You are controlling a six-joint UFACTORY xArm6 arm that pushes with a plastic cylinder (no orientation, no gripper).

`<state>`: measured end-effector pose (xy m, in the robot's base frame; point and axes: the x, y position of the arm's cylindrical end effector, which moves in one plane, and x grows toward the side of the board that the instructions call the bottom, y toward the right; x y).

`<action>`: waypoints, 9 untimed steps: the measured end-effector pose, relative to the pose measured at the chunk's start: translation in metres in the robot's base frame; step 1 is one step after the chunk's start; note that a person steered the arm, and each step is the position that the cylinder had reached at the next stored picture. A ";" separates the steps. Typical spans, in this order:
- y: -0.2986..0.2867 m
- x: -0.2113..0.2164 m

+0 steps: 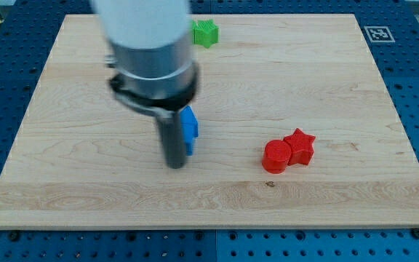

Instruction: Slide the blue cube slightly right

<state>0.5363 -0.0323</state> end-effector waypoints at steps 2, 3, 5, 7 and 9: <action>-0.014 0.001; -0.040 0.001; -0.040 -0.022; -0.001 -0.016; -0.003 -0.018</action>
<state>0.5181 -0.0357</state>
